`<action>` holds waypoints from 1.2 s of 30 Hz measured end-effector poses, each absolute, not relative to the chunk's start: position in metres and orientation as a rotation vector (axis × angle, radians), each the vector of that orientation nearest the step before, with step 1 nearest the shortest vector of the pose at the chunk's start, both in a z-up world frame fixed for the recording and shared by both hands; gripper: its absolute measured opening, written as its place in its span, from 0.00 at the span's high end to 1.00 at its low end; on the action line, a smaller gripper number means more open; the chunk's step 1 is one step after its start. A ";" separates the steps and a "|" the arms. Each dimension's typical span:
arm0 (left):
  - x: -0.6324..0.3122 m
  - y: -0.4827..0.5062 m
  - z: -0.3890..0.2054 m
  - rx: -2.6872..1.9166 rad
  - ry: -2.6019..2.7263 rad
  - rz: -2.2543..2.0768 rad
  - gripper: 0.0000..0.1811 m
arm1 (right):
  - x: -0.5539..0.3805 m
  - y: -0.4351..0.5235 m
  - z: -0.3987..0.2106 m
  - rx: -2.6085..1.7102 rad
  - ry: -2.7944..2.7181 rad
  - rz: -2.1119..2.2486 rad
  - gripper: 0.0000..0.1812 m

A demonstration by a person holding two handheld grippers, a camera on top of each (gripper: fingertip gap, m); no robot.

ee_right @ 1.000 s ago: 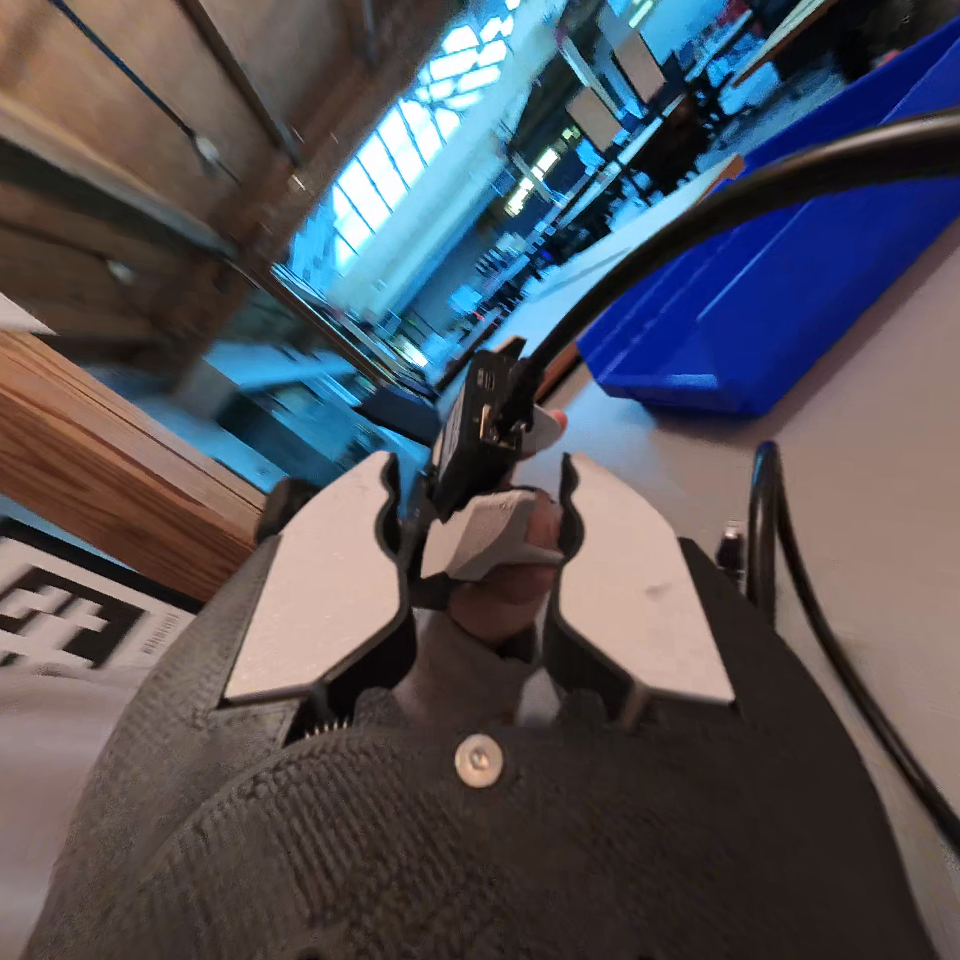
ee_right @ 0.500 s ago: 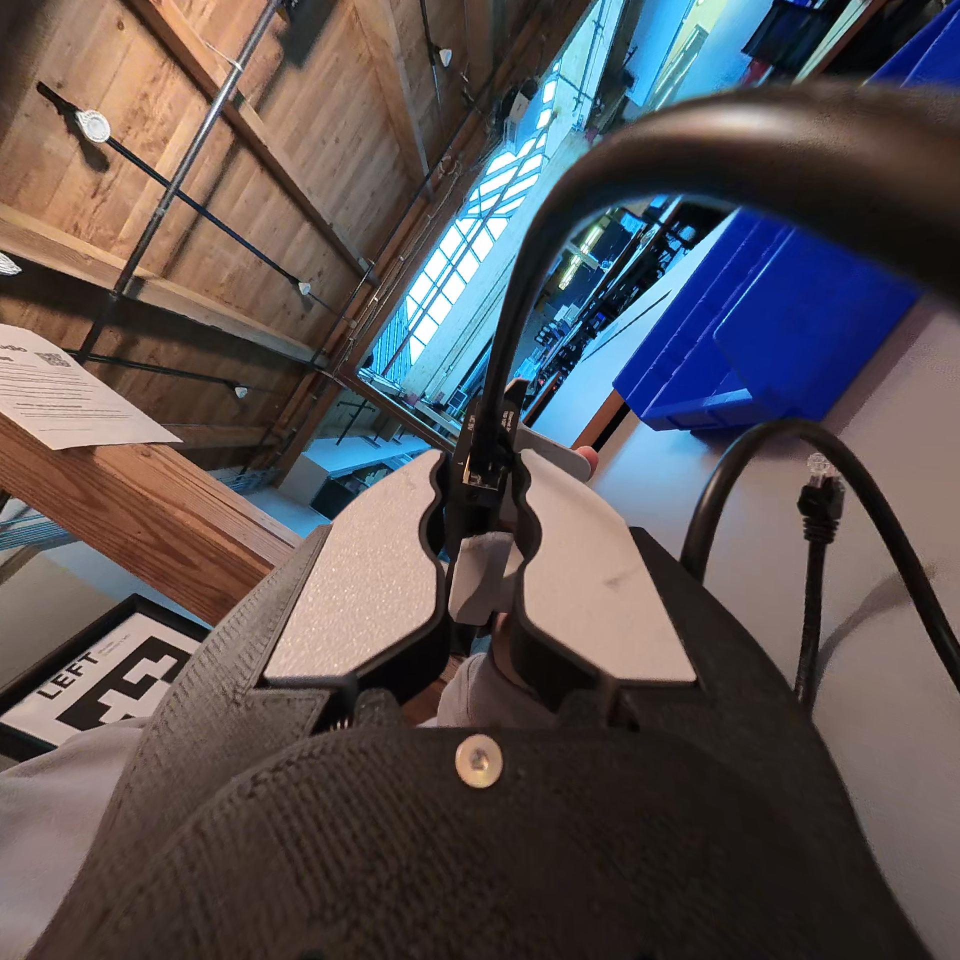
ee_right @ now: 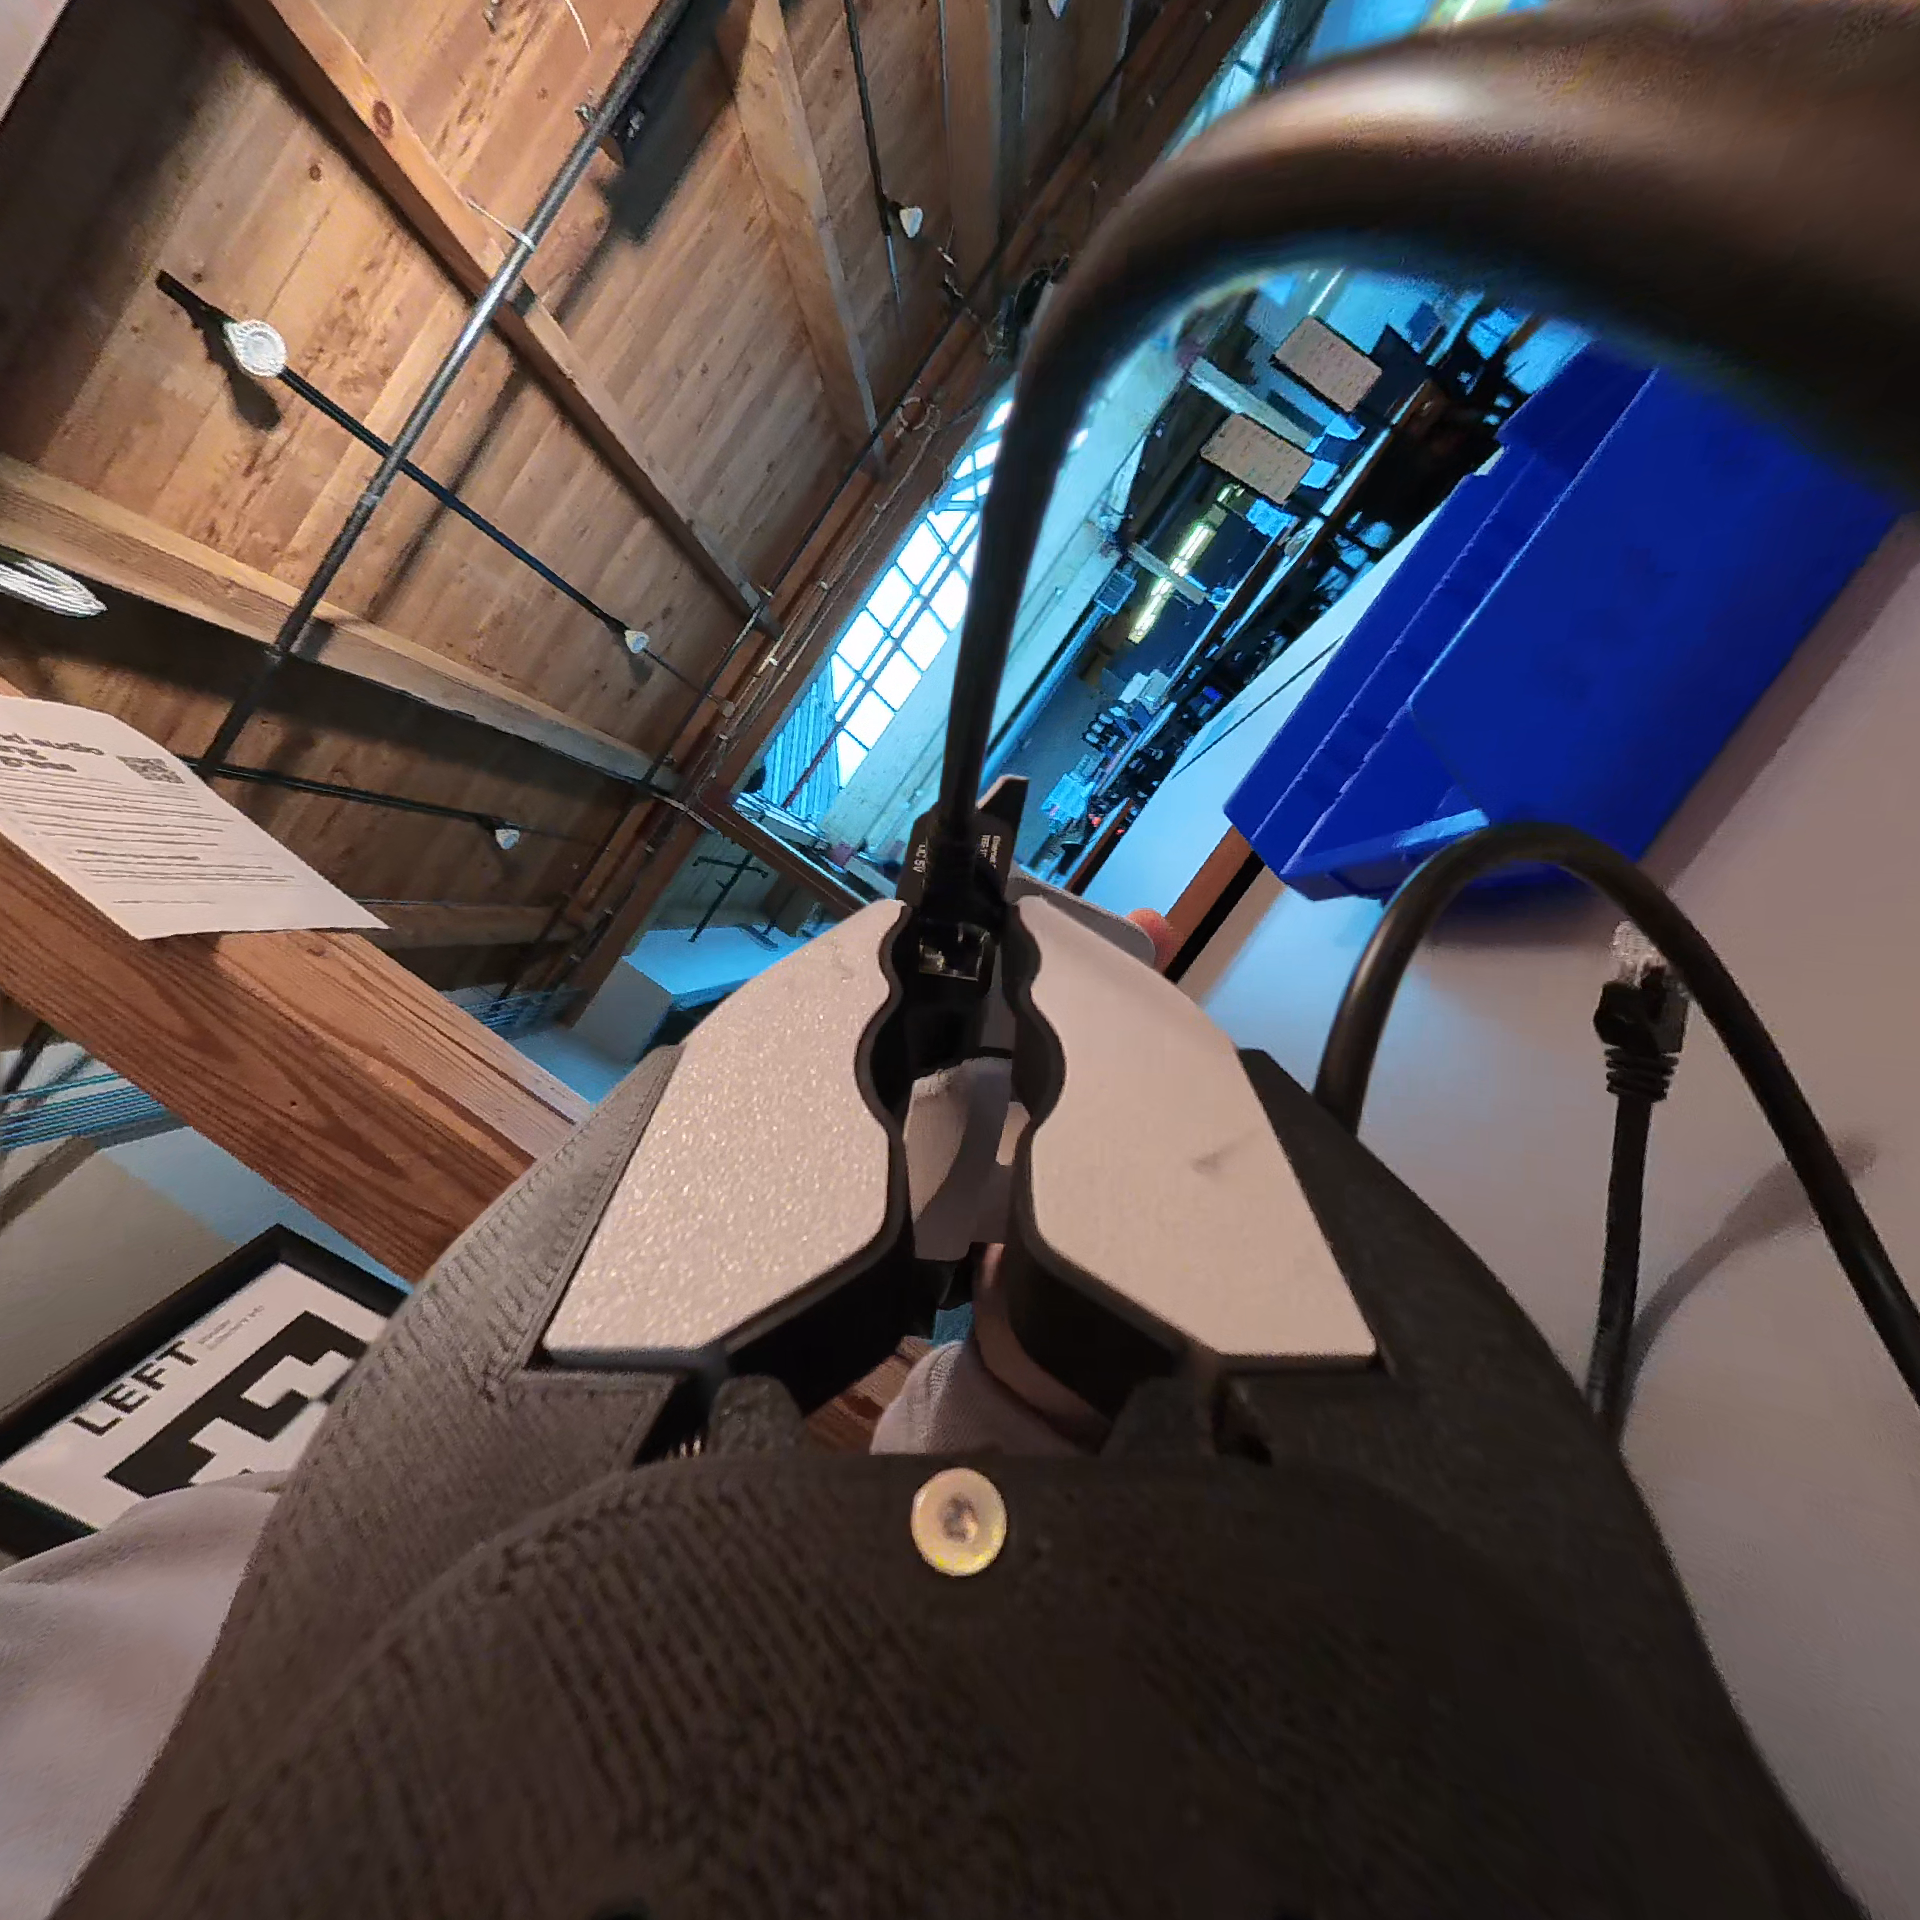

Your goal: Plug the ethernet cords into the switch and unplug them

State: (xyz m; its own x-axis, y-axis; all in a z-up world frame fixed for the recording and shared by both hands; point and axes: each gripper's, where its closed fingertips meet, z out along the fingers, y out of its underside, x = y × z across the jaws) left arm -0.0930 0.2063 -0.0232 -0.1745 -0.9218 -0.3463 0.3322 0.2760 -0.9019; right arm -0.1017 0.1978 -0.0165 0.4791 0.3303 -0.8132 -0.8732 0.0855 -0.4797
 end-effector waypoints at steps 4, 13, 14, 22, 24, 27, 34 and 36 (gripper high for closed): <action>-0.091 0.206 -0.028 -0.613 1.299 -1.222 0.60 | -0.103 0.196 -0.020 -1.169 0.548 0.962 0.92; -0.086 0.211 -0.041 -0.630 1.280 -1.153 0.60 | -0.102 0.199 -0.027 -1.198 0.488 0.858 0.92; -0.085 0.212 -0.041 -0.633 1.271 -1.141 0.60 | -0.102 0.200 -0.026 -1.183 0.494 0.875 0.92; -0.083 0.215 -0.045 -0.652 1.248 -1.086 0.60 | -0.099 0.202 -0.031 -1.211 0.440 0.812 0.92; -0.082 0.215 -0.046 -0.673 1.233 -1.123 0.60 | -0.098 0.202 -0.031 -1.204 0.439 0.816 0.92; -0.079 0.214 -0.049 -0.714 1.234 -1.134 0.60 | -0.095 0.202 -0.033 -1.179 0.456 0.830 0.92; -0.081 0.213 -0.046 -0.728 1.201 -1.192 0.60 | -0.099 0.201 -0.028 -1.272 0.354 0.673 0.92; -0.081 0.212 -0.046 -0.736 1.186 -1.234 0.60 | -0.099 0.202 -0.028 -1.308 0.323 0.596 0.92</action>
